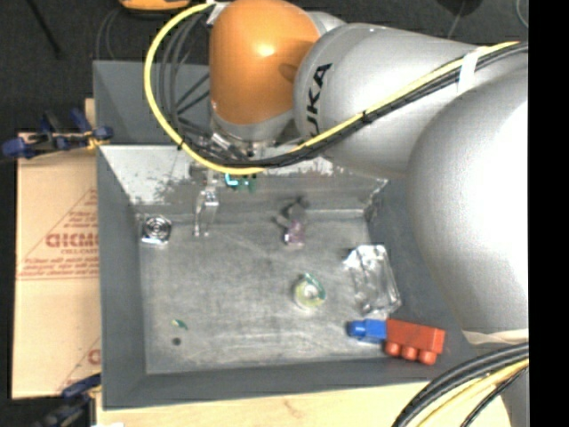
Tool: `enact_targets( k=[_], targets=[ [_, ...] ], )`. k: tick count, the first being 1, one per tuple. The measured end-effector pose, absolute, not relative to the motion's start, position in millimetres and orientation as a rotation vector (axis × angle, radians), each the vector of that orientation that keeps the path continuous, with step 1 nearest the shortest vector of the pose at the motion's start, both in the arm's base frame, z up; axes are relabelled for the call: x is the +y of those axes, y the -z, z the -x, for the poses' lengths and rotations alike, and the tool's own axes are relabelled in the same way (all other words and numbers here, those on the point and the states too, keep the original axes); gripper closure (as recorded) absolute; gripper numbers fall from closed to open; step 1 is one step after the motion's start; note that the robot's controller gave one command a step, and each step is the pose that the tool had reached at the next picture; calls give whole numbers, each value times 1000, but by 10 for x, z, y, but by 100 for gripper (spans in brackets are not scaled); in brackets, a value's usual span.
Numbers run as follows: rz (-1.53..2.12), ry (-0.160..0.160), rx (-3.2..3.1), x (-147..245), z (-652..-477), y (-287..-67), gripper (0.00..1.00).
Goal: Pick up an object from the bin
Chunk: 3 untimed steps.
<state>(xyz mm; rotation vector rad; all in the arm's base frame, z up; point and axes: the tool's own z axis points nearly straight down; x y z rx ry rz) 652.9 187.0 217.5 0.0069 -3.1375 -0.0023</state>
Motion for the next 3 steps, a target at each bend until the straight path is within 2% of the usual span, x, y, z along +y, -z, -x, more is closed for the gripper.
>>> enact_targets(
  k=[1, 2, 3],
  targets=[
    [-571, 1, -3099, 1911, -6472, -734, 0],
    [-1332, 1, -2854, 2260, -6461, -966, 0],
    [-1781, -15, -2602, 2315, -6498, -751, 0]
  ],
)
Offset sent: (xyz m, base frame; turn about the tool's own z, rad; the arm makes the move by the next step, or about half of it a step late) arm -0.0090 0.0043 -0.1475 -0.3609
